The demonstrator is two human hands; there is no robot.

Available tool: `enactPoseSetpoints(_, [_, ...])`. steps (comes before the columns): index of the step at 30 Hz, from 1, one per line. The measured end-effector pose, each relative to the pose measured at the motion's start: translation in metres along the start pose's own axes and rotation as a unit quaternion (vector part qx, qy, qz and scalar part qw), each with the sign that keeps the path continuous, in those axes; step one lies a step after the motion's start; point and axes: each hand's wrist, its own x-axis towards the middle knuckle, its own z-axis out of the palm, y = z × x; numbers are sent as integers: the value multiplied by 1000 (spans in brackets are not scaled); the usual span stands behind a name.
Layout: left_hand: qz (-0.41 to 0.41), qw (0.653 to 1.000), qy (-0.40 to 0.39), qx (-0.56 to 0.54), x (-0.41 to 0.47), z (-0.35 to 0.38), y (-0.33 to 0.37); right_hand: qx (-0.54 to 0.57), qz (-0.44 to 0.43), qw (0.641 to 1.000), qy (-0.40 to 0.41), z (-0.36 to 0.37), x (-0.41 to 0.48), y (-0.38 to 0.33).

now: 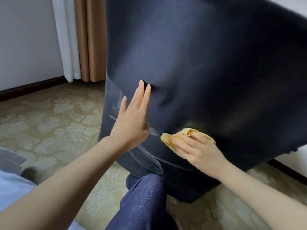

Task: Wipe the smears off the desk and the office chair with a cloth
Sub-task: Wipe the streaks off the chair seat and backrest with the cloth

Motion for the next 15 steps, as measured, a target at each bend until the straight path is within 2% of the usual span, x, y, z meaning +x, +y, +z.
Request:
enactPoseSetpoints(2, [-4, 1000, -9, -6, 1, 3, 4, -9, -8, 1000, -3, -11, -15, 11])
enactPoseSetpoints(4, [-4, 1000, -20, -13, 3, 5, 6, -21, 1, 999, 31, -25, -20, 27])
enactPoseSetpoints(11, [5, 999, -45, -21, 7, 4, 4, -109, 60, 971, 205, -79, 31, 80])
enactPoseSetpoints(15, [8, 999, -40, 11, 7, 5, -2, -99, 114, 941, 304, -89, 83, 92])
